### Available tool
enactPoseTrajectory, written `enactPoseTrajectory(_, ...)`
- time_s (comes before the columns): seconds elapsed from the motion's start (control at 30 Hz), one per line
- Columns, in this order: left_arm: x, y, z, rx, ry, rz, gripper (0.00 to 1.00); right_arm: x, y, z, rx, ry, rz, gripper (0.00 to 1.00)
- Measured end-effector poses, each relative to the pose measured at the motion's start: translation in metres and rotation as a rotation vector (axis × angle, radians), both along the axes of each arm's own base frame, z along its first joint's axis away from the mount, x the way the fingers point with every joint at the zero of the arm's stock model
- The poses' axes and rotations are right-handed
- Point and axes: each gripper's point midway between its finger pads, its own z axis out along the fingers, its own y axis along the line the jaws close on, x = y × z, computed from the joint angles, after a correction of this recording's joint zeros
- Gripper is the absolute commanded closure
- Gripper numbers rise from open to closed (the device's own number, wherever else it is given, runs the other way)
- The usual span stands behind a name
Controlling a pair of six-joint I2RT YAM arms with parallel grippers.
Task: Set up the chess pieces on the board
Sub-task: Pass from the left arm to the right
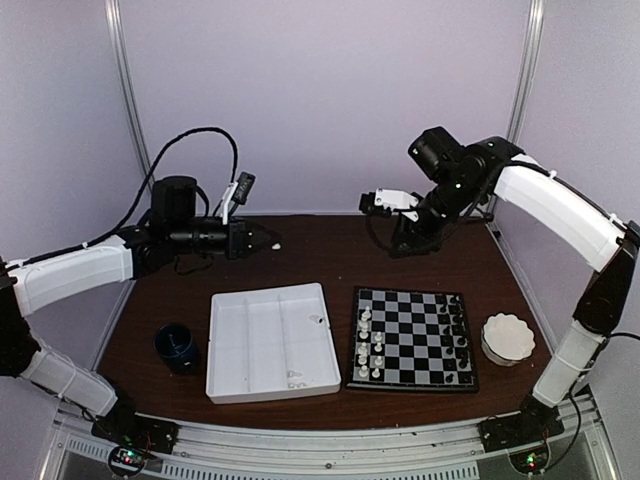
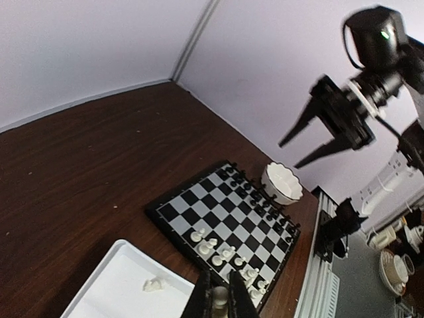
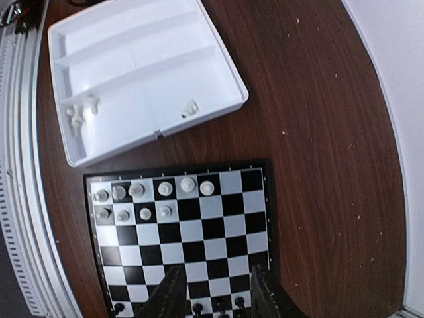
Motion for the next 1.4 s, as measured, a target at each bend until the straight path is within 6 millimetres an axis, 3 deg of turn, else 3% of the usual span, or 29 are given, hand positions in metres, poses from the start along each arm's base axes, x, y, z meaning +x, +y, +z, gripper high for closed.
enactPoseTrajectory(0.2, -0.038, -0.037, 0.014, -0.029, -0.112, -0.167, 0.95, -0.012, 0.034, 0.015, 0.328, 0.177, -0.038, 0.64)
enactPoseTrajectory(0.37, -0.039, -0.061, 0.019, -0.060, -0.158, -0.228, 0.92, -0.021, 0.056, 0.028, 0.470, 0.272, -0.018, 0.63)
enactPoseTrajectory(0.57, -0.043, -0.090, 0.011, -0.094, -0.184, -0.300, 0.89, -0.024, 0.060, 0.034, 0.549, 0.311, -0.040, 0.60)
enactPoseTrajectory(0.7, -0.045, -0.103, 0.021, -0.148, -0.204, -0.326, 0.89, -0.024, 0.065, 0.042, 0.597, 0.334, -0.048, 0.56)
enactPoseTrajectory(0.97, -0.050, -0.114, 0.051, -0.262, -0.237, -0.336, 0.89, -0.027, 0.075, 0.057, 0.676, 0.392, -0.041, 0.53)
enactPoseTrajectory(1.4, -0.055, -0.125, 0.061, -0.329, -0.213, -0.353, 0.89, -0.041, 0.086, 0.067, 0.718, 0.446, 0.010, 0.54)
